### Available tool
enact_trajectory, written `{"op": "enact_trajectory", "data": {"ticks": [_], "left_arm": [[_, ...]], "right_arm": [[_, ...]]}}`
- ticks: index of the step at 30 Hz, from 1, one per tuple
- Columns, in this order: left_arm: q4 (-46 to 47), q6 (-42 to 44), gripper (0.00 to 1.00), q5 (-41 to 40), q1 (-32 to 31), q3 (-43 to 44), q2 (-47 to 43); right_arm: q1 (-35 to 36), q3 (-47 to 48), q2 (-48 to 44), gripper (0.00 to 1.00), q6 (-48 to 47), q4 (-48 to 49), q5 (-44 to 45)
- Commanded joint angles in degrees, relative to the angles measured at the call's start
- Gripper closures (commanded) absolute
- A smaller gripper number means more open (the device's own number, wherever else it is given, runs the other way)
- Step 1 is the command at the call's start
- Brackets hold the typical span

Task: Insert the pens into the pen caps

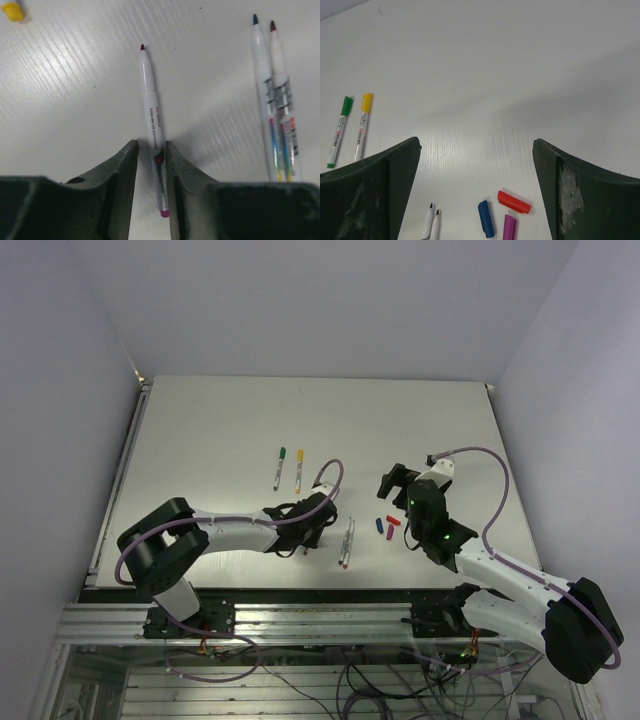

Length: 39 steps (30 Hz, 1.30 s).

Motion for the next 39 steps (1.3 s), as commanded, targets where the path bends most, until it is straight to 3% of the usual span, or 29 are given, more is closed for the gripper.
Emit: {"op": "enact_trajectory", "data": {"ticks": [1,7,10,14,16,24,39], "left_arm": [[-4.56,-0.48,0.65,-1.70,-0.63,1.46,1.52],[-5.25,0.07,0.92,-0.01,-0.79,2.07,3.59],[-4.46,0.37,0.93,0.88,-0.76,2.01,4.06],[-3.84,0.63,0.93,0.78,-0.77,2.24,3.38],[-3.40,1.11,0.93,0.69,-0.73,2.40,2.43],[-3.54,2.51,0.93,-0.15,-0.76,4.08,0.92],[-3.22,3.16,0.93,0.37,-0.64,5.07,0.21]], "right_arm": [[-0.15,1.20,0.17,0.06,3.06,-4.74,2.38],[-0.15,2.14,0.86,0.07,9.03,-13.03,3.02],[-0.13,2.13,1.01,0.11,12.63,-17.28,2.58],[-0.13,1.82,2.01,0.28,15.01,-20.85,0.10],[-0.09,1.38,2.54,0.37,15.46,-21.32,-1.41],[-0.13,-0.54,4.61,0.55,16.32,-20.62,-5.36],[0.58,-3.79,6.63,0.60,18.56,-19.80,-11.30]]}}
